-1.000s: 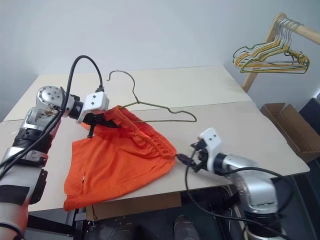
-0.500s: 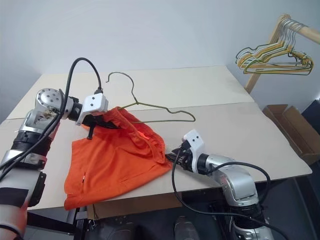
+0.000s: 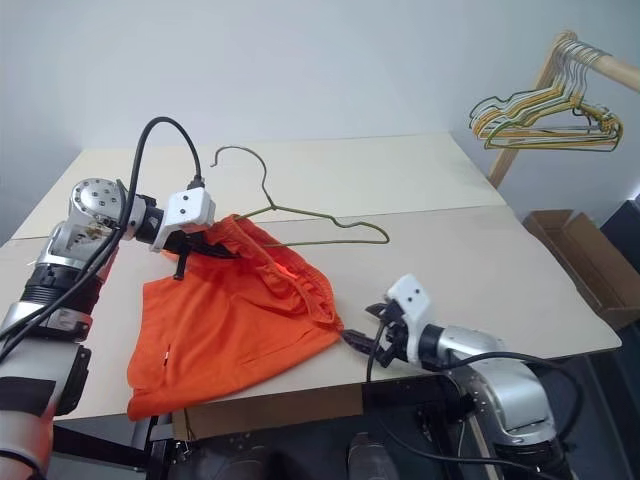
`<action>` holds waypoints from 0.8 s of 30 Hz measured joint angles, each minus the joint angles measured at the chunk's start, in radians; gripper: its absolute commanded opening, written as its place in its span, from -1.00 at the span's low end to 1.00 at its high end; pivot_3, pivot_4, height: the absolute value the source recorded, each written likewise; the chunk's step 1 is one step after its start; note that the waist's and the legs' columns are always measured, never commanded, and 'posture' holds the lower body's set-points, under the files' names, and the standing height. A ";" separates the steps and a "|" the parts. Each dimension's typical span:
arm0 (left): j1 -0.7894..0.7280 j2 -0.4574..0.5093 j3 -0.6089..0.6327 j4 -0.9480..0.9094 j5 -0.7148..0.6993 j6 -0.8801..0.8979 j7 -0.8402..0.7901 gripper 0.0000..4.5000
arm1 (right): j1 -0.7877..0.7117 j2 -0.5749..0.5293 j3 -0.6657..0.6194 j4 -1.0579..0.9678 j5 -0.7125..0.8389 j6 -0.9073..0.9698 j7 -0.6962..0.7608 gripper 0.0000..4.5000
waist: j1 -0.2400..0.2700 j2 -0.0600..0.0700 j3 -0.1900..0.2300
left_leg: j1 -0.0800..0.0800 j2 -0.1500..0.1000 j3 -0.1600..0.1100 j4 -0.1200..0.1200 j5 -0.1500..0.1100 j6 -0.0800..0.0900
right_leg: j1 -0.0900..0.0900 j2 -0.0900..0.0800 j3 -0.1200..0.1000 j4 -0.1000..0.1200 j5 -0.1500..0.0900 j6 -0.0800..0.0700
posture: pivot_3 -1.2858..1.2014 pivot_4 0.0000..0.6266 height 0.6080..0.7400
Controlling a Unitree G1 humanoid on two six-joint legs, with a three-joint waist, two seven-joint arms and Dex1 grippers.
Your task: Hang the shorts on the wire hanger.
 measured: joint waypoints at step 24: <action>0.042 0.023 0.002 -0.012 -0.018 0.005 0.001 -1.00 | -0.163 0.039 -0.009 0.192 -0.024 -0.045 -0.036 -0.99 | 0.005 -0.005 -0.004 | 0.000 0.000 0.000 0.000 0.000 0.000 | 0.000 0.000 0.000 0.000 0.000 0.000 | -0.03 -0.91 1.00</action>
